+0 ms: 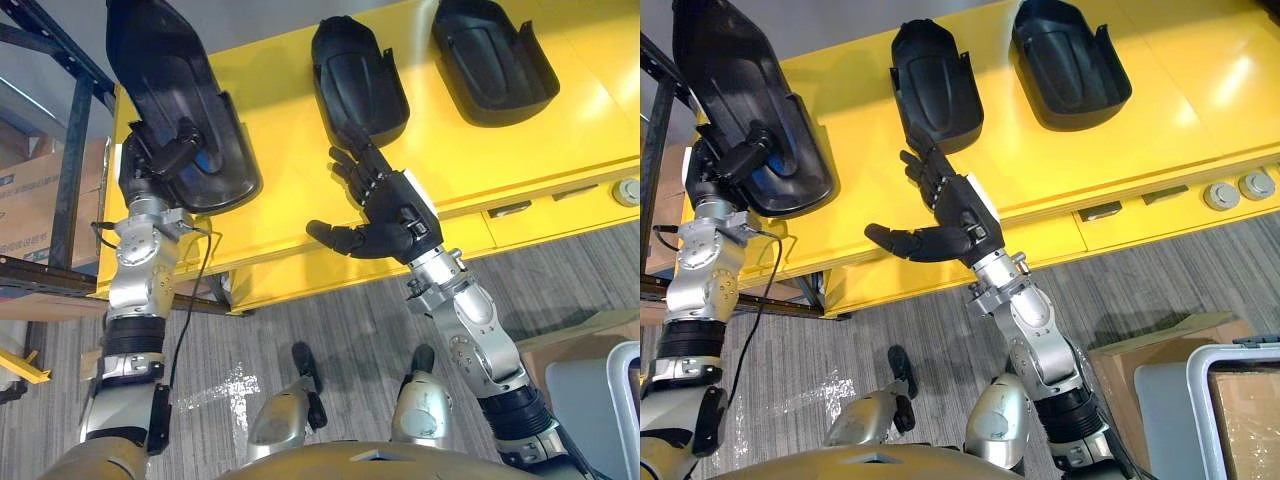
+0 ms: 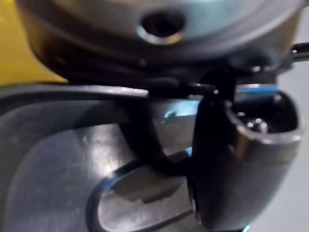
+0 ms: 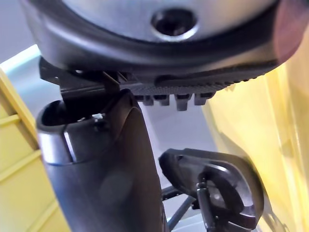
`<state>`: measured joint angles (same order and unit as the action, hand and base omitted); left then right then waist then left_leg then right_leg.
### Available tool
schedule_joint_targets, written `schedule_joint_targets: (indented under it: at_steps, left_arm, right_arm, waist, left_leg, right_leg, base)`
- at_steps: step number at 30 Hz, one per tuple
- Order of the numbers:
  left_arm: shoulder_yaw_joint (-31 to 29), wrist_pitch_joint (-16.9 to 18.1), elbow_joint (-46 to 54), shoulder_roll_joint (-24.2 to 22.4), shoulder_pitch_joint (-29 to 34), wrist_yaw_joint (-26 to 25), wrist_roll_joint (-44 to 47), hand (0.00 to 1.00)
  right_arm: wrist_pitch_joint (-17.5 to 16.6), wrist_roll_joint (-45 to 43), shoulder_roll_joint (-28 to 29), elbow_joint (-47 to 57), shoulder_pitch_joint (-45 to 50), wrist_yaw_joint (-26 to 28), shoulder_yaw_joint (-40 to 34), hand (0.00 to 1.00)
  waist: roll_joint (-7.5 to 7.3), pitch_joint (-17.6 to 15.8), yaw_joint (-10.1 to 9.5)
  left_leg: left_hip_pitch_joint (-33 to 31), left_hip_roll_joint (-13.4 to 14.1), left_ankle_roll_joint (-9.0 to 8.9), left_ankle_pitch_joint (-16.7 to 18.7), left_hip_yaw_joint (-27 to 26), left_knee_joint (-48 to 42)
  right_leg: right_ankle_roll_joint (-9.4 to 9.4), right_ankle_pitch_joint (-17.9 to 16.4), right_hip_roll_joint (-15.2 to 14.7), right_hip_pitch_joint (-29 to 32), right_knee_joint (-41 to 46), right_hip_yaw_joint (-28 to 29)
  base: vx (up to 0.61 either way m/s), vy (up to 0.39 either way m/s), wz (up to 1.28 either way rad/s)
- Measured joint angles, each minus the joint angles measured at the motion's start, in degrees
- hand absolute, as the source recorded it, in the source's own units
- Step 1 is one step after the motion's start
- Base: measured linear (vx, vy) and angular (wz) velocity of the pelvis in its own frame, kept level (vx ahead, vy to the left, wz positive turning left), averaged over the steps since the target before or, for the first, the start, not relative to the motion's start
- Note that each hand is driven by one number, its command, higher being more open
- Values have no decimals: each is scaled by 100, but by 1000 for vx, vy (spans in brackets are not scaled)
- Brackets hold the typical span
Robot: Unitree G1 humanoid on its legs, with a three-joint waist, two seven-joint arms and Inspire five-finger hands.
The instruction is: Walk over and take three plastic housings, then place them on the shelf
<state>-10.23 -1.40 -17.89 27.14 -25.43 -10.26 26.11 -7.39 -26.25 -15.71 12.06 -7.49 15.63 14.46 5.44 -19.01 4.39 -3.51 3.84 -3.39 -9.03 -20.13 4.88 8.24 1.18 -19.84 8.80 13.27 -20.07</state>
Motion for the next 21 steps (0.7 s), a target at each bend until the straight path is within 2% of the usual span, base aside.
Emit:
schedule_joint_targets:
  at_steps: [3,8,12,13,16,21]
  left_arm:
    - [-30,-366,-289,221,-4,97,-1,0]
    - [-156,-534,-375,343,-10,342,-234,0]
    - [-158,-616,-598,359,-203,455,-518,0]
    - [-157,-621,-639,360,-243,453,-640,100]
    - [-133,-632,-772,360,-375,434,-643,100]
    - [-119,-581,-873,364,-456,200,-653,100]
  right_arm:
    - [84,0,0,0,11,2,36,100]
    - [93,4,0,10,15,0,186,100]
    - [234,3,4,17,12,-5,276,100]
    - [287,3,3,58,12,-21,290,100]
    - [374,0,3,278,10,-95,310,100]
    - [389,0,12,462,-9,-100,309,100]
  waist:
    - [2,-10,46]
    - [9,-17,22]
    - [33,-32,16]
    - [64,-59,29]
    - [147,-141,37]
    - [146,-154,43]
  left_leg:
    - [0,7,1,-9,-3,-2]
    - [9,22,1,-30,3,-4]
    - [11,27,5,-50,6,-3]
    - [9,28,4,-51,5,-2]
    - [-1,69,-31,-25,-1,1]
    - [-30,74,-29,-27,-66,-1]
  right_leg:
    - [10,6,0,15,31,5]
    - [4,2,6,15,70,-3]
    - [3,2,6,15,92,-1]
    - [1,0,6,16,92,1]
    - [-16,-12,9,30,93,6]
    - [-14,-10,14,137,138,95]
  base:
    - [0,0,0]
    - [0,0,0]
    - [0,0,0]
    - [0,0,0]
    - [-17,-27,-1]
    - [1,-27,-7]
